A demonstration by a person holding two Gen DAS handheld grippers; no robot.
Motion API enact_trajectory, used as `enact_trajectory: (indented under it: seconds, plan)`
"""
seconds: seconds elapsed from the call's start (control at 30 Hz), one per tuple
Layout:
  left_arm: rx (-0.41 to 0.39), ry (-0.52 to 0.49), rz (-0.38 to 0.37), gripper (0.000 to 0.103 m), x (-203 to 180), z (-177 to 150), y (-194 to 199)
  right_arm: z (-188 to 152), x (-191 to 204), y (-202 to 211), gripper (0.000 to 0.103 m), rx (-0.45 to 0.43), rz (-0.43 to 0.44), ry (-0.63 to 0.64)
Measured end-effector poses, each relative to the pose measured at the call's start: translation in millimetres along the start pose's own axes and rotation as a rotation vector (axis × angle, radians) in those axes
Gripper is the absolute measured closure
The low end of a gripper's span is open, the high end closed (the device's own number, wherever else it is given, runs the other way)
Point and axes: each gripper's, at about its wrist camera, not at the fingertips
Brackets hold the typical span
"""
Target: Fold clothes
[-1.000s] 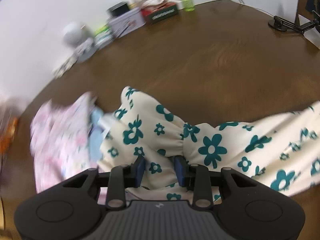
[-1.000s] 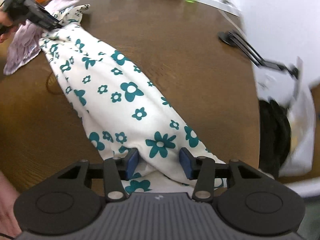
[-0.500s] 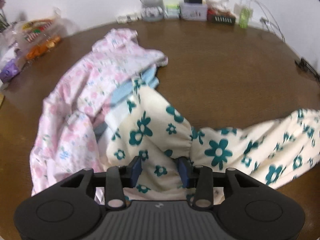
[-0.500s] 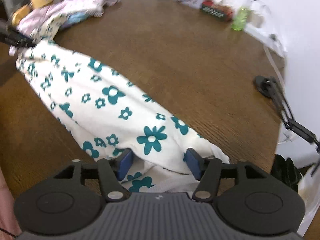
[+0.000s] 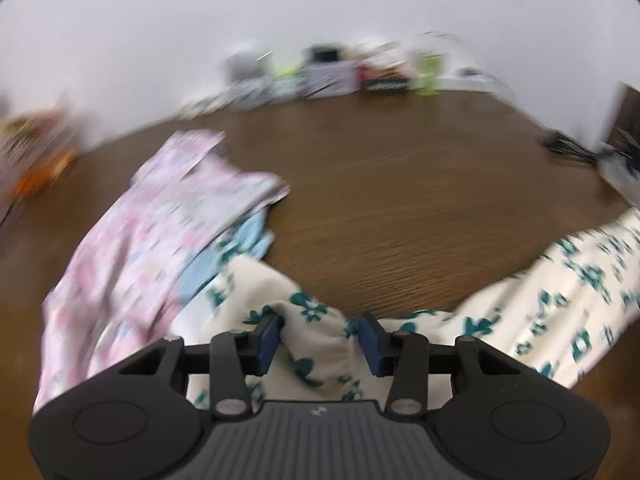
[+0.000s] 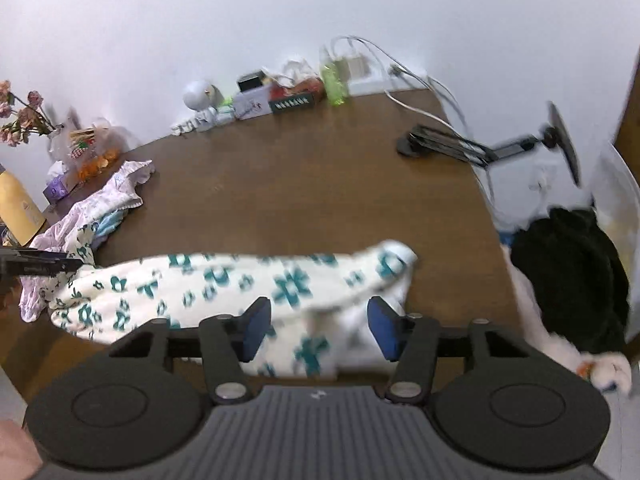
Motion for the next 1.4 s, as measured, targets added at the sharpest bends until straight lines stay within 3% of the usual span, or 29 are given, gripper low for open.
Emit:
enact_trajectory:
  seconds: [0.13,0.2,0.33,0.53,0.63,0.67,0.77,0.83,0.93,1.03,1.17,1.4]
  plan:
    - [0.058,0.042,0.002,0.061,5.4,-9.3,-8.2,1.6,13.6,-38.2,0.066,0.054,-0.082,0.037]
    - [0.088,0.063,0.002,0.061,8.1,-13.9,-12.3,-1.0,13.4,-51.5,0.066,0.08,-0.104,0.031]
    - [0.131,0.189,0.018,0.058,15.1,-20.7,-8.2,-2.6,11.6,-51.3,0.063,0.098,-0.132,-0.001]
    - [0.099,0.33,0.053,0.055,13.6,-38.4,9.4,-8.0,11.4,-49.5,0.061,0.081,-0.14,0.004]
    - [0.075,0.379,0.046,0.054,17.7,-35.1,21.3,-7.0,9.6,-40.4,0.053,0.077,-0.118,-0.045]
    - [0.059,0.384,0.048,0.048,19.1,-30.7,27.5,-5.7,7.8,-33.7,0.046,0.072,-0.102,-0.08]
    - [-0.021,0.319,0.04,0.03,8.1,-10.8,47.8,-6.9,0.5,-7.1,0.024,0.033,-0.047,-0.205]
    - [-0.058,0.249,0.005,0.025,-7.9,6.3,54.8,-10.7,-4.8,7.2,0.022,0.02,-0.049,-0.279]
    - [-0.075,0.122,-0.129,0.025,-46.2,33.6,49.9,-23.7,-19.0,11.8,0.022,0.057,-0.045,-0.448]
    - [-0.06,-0.032,-0.234,0.035,-99.5,58.9,31.5,-41.1,-28.7,4.9,0.022,0.087,-0.004,-0.604]
    - [-0.013,-0.21,-0.249,0.058,-168.3,78.9,-4.9,-50.2,-22.3,-6.4,0.025,0.03,-0.017,-0.668]
    - [0.063,-0.241,-0.28,0.07,-198.9,85.1,-49.6,-38.5,-22.3,-24.2,0.026,-0.06,-0.051,-0.718]
Point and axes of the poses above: each gripper's, at about its wrist camera, not at the fingertips, and y roughly against the way its jaws point, x to its left, z to its top, and after that the axes turned 9 degrees about -y, right-handed
